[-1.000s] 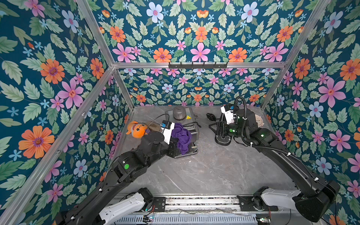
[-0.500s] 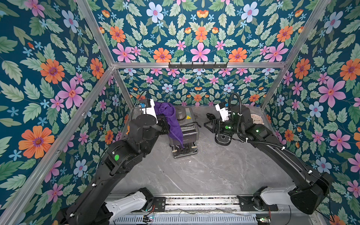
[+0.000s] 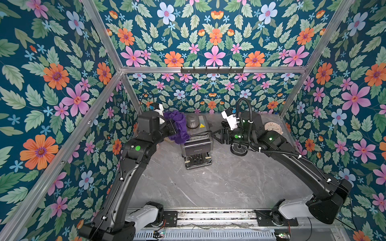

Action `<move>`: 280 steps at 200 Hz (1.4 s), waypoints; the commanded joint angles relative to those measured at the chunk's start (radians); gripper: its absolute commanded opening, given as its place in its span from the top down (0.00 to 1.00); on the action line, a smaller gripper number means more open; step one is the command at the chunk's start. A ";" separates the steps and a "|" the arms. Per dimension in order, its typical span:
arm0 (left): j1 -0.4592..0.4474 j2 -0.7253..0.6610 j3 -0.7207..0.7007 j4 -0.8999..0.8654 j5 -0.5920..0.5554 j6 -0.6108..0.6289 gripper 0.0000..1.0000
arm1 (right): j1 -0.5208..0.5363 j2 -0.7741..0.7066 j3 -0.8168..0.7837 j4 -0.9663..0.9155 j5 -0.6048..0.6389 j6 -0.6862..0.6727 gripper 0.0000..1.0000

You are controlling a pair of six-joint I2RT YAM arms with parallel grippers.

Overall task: Wipe the surface of a coffee machine
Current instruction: Wipe the dirt from the surface of the coffee machine.

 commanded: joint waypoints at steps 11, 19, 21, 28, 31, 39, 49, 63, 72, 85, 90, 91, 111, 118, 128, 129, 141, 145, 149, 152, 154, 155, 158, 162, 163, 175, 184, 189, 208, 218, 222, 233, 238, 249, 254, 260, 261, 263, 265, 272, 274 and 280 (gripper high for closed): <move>0.002 -0.125 -0.070 0.185 0.184 0.095 1.00 | 0.000 -0.032 -0.024 -0.028 0.043 -0.024 0.34; 0.001 -0.144 -0.076 0.189 0.260 0.118 1.00 | 0.000 -0.036 -0.024 -0.036 0.056 -0.032 0.34; 0.000 -0.147 -0.078 0.189 0.276 0.123 1.00 | 0.000 -0.036 -0.024 -0.039 0.059 -0.034 0.34; -0.002 -0.160 -0.085 0.192 0.336 0.136 1.00 | 0.000 -0.039 -0.024 -0.044 0.070 -0.039 0.34; -0.003 -0.164 -0.089 0.194 0.356 0.139 1.00 | 0.000 -0.040 -0.023 -0.046 0.075 -0.043 0.34; -0.007 -0.171 -0.100 0.199 0.403 0.140 1.00 | 0.000 -0.042 -0.022 -0.051 0.091 -0.051 0.34; -0.013 -0.169 -0.107 0.198 0.448 0.138 1.00 | -0.002 -0.046 -0.021 -0.052 0.108 -0.060 0.34; -0.045 -0.147 -0.110 0.199 0.493 0.125 1.00 | -0.010 -0.050 -0.021 -0.048 0.124 -0.066 0.34; -0.095 -0.128 -0.111 0.205 0.477 0.116 1.00 | -0.019 -0.054 -0.023 -0.045 0.129 -0.066 0.34; -0.222 -0.097 -0.114 0.224 0.384 0.123 1.00 | -0.034 -0.065 -0.029 -0.038 0.142 -0.062 0.34; -0.284 -0.081 -0.109 0.224 0.339 0.139 1.00 | -0.040 -0.068 -0.033 -0.035 0.146 -0.060 0.34; -0.296 -0.078 -0.108 0.224 0.330 0.143 1.00 | -0.041 -0.070 -0.033 -0.034 0.146 -0.060 0.34; -0.479 0.004 -0.079 0.215 0.198 0.183 1.00 | -0.072 -0.091 -0.053 -0.021 0.155 -0.052 0.34; -0.502 0.034 -0.073 0.209 0.180 0.190 1.00 | -0.082 -0.101 -0.059 -0.022 0.162 -0.051 0.34; -0.522 0.064 -0.072 0.194 0.152 0.197 1.00 | -0.093 -0.114 -0.066 -0.023 0.174 -0.051 0.34; -0.524 0.067 -0.072 0.191 0.149 0.198 1.00 | -0.094 -0.115 -0.068 -0.023 0.175 -0.051 0.34; -0.534 0.087 -0.080 0.164 0.095 0.214 1.00 | -0.105 -0.132 -0.075 -0.028 0.191 -0.054 0.34; -0.535 0.089 -0.087 0.157 0.071 0.218 1.00 | -0.107 -0.138 -0.079 -0.029 0.194 -0.056 0.34; -0.535 0.089 -0.095 0.150 0.046 0.222 1.00 | -0.110 -0.143 -0.083 -0.030 0.197 -0.057 0.34; -0.535 0.088 -0.102 0.147 0.024 0.225 1.00 | -0.111 -0.146 -0.085 -0.032 0.200 -0.059 0.34; -0.535 0.087 -0.107 0.145 0.009 0.226 1.00 | -0.112 -0.148 -0.086 -0.032 0.201 -0.060 0.34; -0.535 0.086 -0.109 0.143 0.002 0.228 1.00 | -0.112 -0.149 -0.087 -0.031 0.202 -0.060 0.34; -0.535 0.083 -0.116 0.138 -0.021 0.230 1.00 | -0.113 -0.152 -0.090 -0.033 0.203 -0.060 0.34; -0.535 0.080 -0.123 0.131 -0.052 0.234 1.00 | -0.114 -0.155 -0.093 -0.034 0.205 -0.061 0.34; -0.535 0.079 -0.125 0.129 -0.058 0.235 1.00 | -0.114 -0.156 -0.094 -0.035 0.205 -0.061 0.34; -0.535 0.068 -0.143 0.103 -0.129 0.238 1.00 | -0.116 -0.163 -0.101 -0.037 0.208 -0.062 0.34; -0.535 0.053 -0.155 0.088 -0.163 0.237 1.00 | -0.117 -0.165 -0.104 -0.042 0.208 -0.062 0.34; -0.535 0.044 -0.162 0.078 -0.182 0.238 1.00 | -0.116 -0.165 -0.106 -0.043 0.208 -0.061 0.34; -0.535 -0.001 -0.191 0.041 -0.218 0.233 1.00 | -0.116 -0.168 -0.111 -0.045 0.209 -0.062 0.34; -0.535 -0.030 -0.209 0.017 -0.240 0.226 1.00 | -0.117 -0.169 -0.113 -0.040 0.211 -0.062 0.34; -0.535 -0.039 -0.217 0.006 -0.249 0.223 1.00 | -0.117 -0.167 -0.113 -0.040 0.211 -0.062 0.34; -0.534 -0.075 -0.236 -0.029 -0.279 0.215 1.00 | -0.118 -0.163 -0.112 -0.039 0.210 -0.063 0.34; -0.534 -0.090 -0.243 -0.045 -0.290 0.211 1.00 | -0.118 -0.161 -0.110 -0.039 0.210 -0.063 0.34; -0.534 -0.123 -0.255 -0.084 -0.322 0.201 1.00 | -0.118 -0.157 -0.106 -0.039 0.207 -0.065 0.34; -0.534 -0.140 -0.258 -0.098 -0.337 0.196 1.00 | -0.118 -0.155 -0.105 -0.038 0.204 -0.064 0.34; -0.533 -0.160 -0.262 -0.116 -0.357 0.190 1.00 | -0.118 -0.152 -0.104 -0.037 0.202 -0.065 0.34; -0.533 -0.164 -0.263 -0.118 -0.361 0.189 1.00 | -0.118 -0.151 -0.103 -0.037 0.202 -0.065 0.34; -0.533 -0.170 -0.265 -0.123 -0.370 0.188 1.00 | -0.118 -0.152 -0.102 -0.038 0.201 -0.064 0.34; -0.533 -0.177 -0.265 -0.128 -0.378 0.187 1.00 | -0.118 -0.150 -0.102 -0.037 0.200 -0.064 0.34; -0.533 -0.198 -0.266 -0.142 -0.402 0.182 1.00 | -0.118 -0.149 -0.102 -0.034 0.196 -0.064 0.34; -0.533 -0.204 -0.267 -0.145 -0.409 0.181 1.00 | -0.118 -0.147 -0.102 -0.033 0.195 -0.065 0.34; -0.533 -0.222 -0.268 -0.154 -0.427 0.179 1.00 | -0.118 -0.146 -0.101 -0.032 0.192 -0.064 0.34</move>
